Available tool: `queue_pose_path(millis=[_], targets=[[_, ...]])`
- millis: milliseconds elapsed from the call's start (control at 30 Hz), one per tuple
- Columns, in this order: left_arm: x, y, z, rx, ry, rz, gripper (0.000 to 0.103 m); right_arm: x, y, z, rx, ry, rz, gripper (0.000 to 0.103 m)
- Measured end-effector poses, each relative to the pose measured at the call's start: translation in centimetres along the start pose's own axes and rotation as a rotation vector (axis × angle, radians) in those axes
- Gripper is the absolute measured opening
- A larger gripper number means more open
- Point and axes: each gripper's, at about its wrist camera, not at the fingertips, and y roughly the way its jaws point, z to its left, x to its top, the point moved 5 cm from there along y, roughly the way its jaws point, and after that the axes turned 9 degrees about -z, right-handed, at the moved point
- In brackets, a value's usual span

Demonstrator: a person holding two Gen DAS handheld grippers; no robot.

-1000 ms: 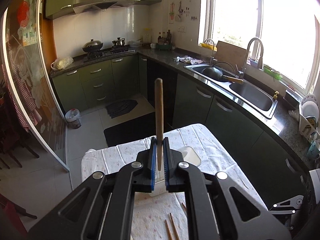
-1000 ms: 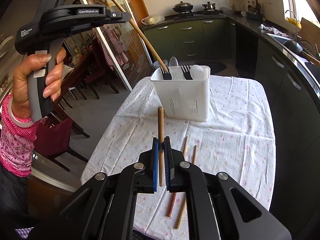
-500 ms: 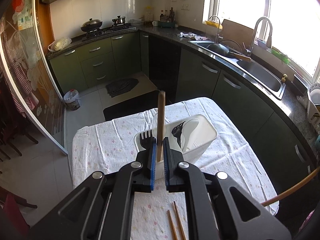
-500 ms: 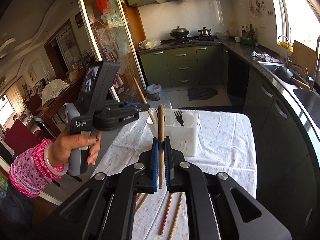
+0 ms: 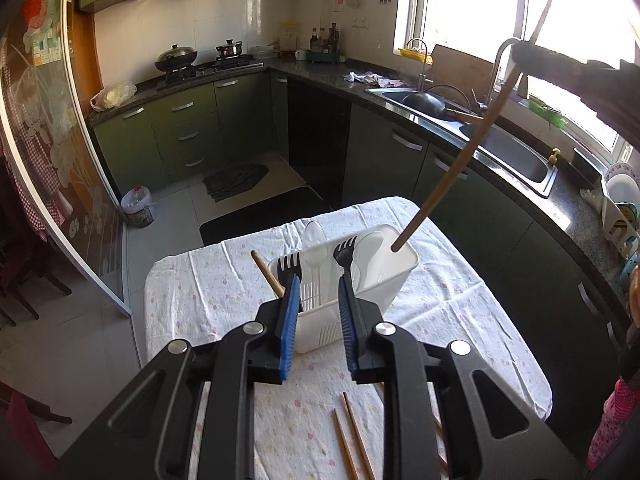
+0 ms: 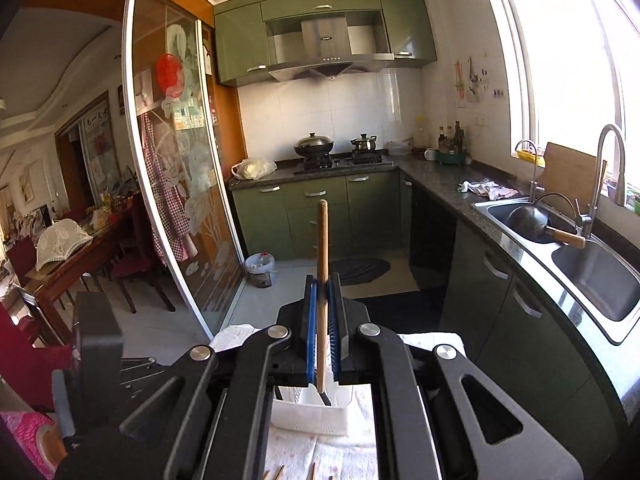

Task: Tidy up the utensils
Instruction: 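Carry both held chopsticks over the white caddy and open both grippers to drop them, then grasp a wooden chopstick with the left gripper while the right gripper grasps another chopstick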

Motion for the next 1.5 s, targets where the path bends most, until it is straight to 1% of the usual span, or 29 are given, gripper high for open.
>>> queue_pose_path(millis=[67, 267, 433, 500, 533, 600, 800, 867, 1000, 1067, 1133, 1233, 1333, 1367, 1500], targets=[[-0.2, -0.1, 0.0, -0.005, 0.005, 0.001, 0.019, -1.2, 2.3, -0.1, -0.009, -0.003, 0.036, 0.006], [-0.3, -0.2, -0.2, -0.002, 0.018, -0.008, 0.019, -4.9, 6.4, -0.6, -0.019, -0.011, 0.115, 0.006], [-0.6, -0.1, -0.4, 0.006, 0.028, -0.005, 0.019, -6.8, 8.3, -0.7, -0.006, -0.016, 0.153, 0.007], [-0.7, -0.1, -0.4, 0.008, 0.029, -0.004, 0.019, -7.0, 8.5, -0.7, 0.004, -0.014, 0.158, 0.008], [-0.7, -0.2, -0.4, 0.010, 0.030, -0.005, 0.019, -7.0, 8.5, -0.8, 0.010, -0.011, 0.157, 0.016], [-0.7, -0.2, -0.3, 0.012, 0.031, -0.006, 0.019, -7.0, 8.0, -0.9, 0.015, -0.008, 0.148, 0.021], [-1.3, -0.8, -0.7, 0.011, 0.044, 0.001, 0.019, -6.7, 4.9, -0.8, 0.048, 0.004, 0.135, 0.021], [-2.0, -1.2, -1.0, 0.005, 0.054, 0.014, 0.019, -7.1, 3.9, -1.2, 0.051, -0.006, 0.151, 0.021], [-4.0, -1.9, -1.8, -0.011, 0.073, 0.045, 0.019, -9.1, 1.7, -1.5, 0.079, -0.002, 0.200, 0.021], [-5.7, -1.9, -2.4, -0.022, 0.084, 0.085, 0.019, -10.3, 0.8, -1.7, 0.084, -0.014, 0.225, 0.021], [-8.0, -1.3, -2.8, -0.027, 0.099, 0.149, 0.019, -11.8, 0.1, -1.6, 0.088, -0.033, 0.267, 0.021], [-12.2, 0.7, -3.4, -0.032, 0.110, 0.293, 0.019, -14.6, -0.8, -1.2, 0.096, -0.065, 0.347, 0.021], [-16.2, 2.9, -3.5, -0.037, 0.090, 0.433, 0.019, -17.7, -1.1, -0.7, 0.105, -0.092, 0.435, 0.021], [-17.2, 3.7, -3.4, -0.031, 0.078, 0.470, 0.019, -18.7, -1.1, -0.6, 0.109, -0.097, 0.464, 0.021], [-19.7, 5.9, -3.1, 0.007, 0.064, 0.551, 0.019, -21.7, -1.0, -0.2, 0.118, -0.113, 0.548, 0.021]])
